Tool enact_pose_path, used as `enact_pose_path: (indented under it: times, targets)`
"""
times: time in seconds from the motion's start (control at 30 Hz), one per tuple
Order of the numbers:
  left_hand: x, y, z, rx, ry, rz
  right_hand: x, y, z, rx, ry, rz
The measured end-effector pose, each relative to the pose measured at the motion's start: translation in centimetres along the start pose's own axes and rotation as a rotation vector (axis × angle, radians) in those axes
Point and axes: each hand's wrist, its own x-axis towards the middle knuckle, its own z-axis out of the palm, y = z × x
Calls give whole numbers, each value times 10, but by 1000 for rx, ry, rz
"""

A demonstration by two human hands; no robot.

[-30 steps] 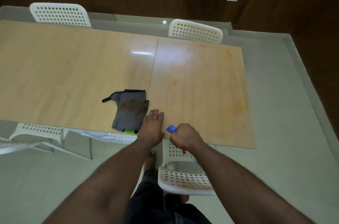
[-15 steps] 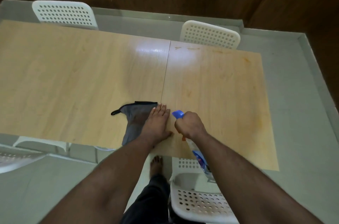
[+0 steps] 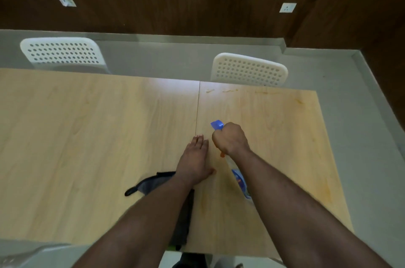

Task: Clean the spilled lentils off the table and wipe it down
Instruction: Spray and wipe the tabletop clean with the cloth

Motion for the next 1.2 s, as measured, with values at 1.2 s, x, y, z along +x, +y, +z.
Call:
enact_pose_path:
  times: [1.2]
  targets:
    - [19, 114, 42, 102, -152, 83, 16, 131, -127, 195, 234, 307]
